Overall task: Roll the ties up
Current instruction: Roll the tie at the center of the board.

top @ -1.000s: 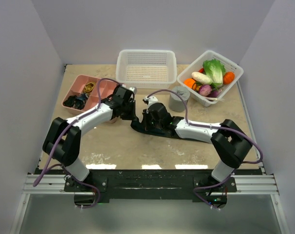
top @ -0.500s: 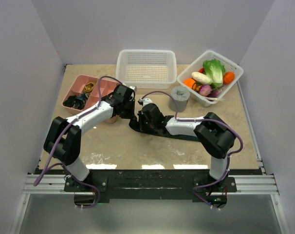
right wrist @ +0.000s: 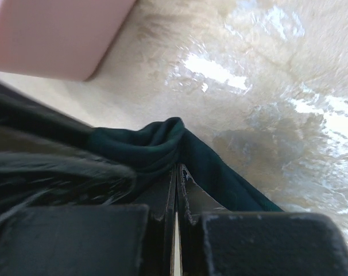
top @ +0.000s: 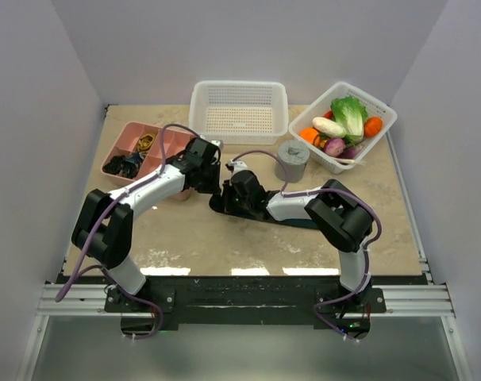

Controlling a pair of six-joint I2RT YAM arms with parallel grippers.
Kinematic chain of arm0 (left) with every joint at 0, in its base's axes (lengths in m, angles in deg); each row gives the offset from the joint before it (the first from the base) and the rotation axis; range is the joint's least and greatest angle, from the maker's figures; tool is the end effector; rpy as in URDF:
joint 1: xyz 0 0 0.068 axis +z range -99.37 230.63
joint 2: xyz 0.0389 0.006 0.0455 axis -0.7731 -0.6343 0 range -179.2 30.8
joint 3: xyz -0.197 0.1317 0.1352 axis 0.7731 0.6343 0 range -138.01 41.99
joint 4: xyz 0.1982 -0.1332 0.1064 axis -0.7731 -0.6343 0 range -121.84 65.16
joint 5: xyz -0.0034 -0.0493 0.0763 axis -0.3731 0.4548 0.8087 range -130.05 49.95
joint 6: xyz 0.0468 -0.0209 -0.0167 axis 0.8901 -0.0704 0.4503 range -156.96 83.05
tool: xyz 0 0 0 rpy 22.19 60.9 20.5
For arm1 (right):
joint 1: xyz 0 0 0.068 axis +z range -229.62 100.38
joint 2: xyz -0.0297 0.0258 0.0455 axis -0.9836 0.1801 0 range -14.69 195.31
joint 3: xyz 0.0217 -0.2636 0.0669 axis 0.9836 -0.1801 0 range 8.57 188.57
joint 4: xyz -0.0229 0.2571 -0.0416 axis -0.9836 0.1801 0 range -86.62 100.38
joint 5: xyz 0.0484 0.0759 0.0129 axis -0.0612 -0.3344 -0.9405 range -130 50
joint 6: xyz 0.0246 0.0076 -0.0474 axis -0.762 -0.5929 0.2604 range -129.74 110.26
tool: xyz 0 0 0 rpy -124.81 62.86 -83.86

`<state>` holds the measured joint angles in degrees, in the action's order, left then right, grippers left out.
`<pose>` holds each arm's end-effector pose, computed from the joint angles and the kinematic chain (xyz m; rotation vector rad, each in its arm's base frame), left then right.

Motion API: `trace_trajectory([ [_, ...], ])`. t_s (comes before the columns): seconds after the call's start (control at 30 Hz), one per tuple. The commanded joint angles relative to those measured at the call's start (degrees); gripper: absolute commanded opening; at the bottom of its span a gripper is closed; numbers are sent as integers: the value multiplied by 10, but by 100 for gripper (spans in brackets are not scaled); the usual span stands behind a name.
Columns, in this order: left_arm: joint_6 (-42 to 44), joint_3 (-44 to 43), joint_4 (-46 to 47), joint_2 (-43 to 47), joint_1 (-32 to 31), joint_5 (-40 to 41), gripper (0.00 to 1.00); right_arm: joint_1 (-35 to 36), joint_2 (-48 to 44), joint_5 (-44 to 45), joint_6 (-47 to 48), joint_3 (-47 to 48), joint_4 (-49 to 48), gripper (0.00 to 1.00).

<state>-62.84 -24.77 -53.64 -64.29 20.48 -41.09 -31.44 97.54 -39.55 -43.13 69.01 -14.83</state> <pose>0.2998 -0.1749 0.2210 0.1044 2.6150 -0.3837 0.2735 0.3053 0.1419 -0.2878 2.2531 0.7893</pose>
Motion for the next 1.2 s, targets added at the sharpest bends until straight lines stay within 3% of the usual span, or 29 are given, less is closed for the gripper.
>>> trace_trajectory([
  [0.0,-5,-2,26,-4,-8,-10,0,-7,10,-26,-51,-17,-79,0],
  [0.23,-3,-3,23,-21,-12,3,0,-33,-16,-54,-75,-60,-115,0],
  [0.53,13,-40,-34,-30,-21,94,0,-36,-109,-54,-43,-63,-13,0],
  [0.7,17,-67,-71,-38,-31,141,0,-38,-159,-12,-21,-62,33,0],
  [1.17,17,-137,-133,-105,-77,224,0,-121,-241,-5,14,-120,111,0],
])
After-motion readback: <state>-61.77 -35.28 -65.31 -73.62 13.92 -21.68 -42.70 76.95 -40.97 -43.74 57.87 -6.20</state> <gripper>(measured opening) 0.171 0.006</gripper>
